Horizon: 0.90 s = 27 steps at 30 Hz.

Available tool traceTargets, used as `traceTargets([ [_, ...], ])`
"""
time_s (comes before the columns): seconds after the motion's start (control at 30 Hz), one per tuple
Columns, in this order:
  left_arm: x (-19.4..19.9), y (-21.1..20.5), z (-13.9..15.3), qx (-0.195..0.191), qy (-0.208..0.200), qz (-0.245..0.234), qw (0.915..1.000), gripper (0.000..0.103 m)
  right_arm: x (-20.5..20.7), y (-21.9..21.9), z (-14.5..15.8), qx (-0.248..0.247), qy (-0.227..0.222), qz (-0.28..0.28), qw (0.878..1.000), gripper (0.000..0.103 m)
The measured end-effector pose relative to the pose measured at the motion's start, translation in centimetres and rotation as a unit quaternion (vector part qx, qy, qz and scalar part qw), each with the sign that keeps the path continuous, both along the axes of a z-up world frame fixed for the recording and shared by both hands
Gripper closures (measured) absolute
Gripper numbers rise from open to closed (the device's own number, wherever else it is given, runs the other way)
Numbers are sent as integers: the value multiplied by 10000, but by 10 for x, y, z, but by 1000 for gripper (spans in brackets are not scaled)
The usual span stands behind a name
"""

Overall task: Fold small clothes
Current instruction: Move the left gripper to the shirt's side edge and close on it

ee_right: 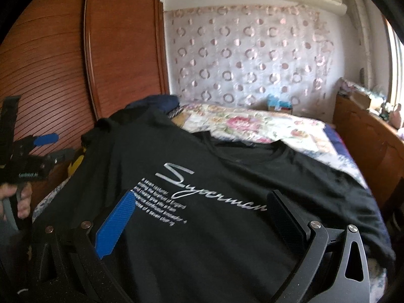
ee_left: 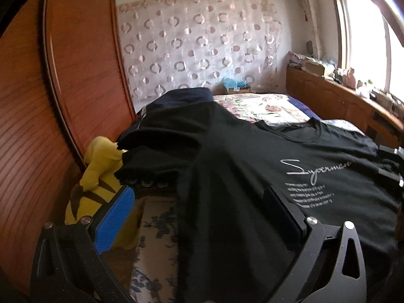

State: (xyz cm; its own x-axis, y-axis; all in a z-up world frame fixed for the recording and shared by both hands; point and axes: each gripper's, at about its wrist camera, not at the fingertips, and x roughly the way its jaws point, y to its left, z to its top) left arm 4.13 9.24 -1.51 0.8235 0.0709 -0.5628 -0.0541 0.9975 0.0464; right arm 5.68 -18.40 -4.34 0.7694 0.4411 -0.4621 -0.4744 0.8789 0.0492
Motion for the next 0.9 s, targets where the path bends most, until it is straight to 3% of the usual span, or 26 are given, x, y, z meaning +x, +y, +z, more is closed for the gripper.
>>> traceTargets([
  [0.23, 26, 40, 1, -178, 166, 88, 9997, 22, 10, -9, 4, 43, 330, 271, 9991, 0],
  [0.33, 40, 59, 0, -262, 260, 183, 9991, 25, 11, -14, 9, 1, 350, 344, 9988, 0],
  [0.43, 53, 72, -5, -376, 419, 228, 9982, 35, 11, -20, 12, 29, 331, 387, 9987, 0],
  [0.6, 66, 82, -20, -327, 679, 406, 9963, 39, 6, -19, 5, 25, 263, 414, 9988, 0],
  [0.8, 73, 86, -33, -509, 806, 246, 9951, 62, 5, -15, 0, 22, 299, 434, 9986, 0],
  [0.9, 73, 87, -33, -386, 799, 269, 9957, 79, 3, -11, 2, 15, 307, 424, 9986, 0],
])
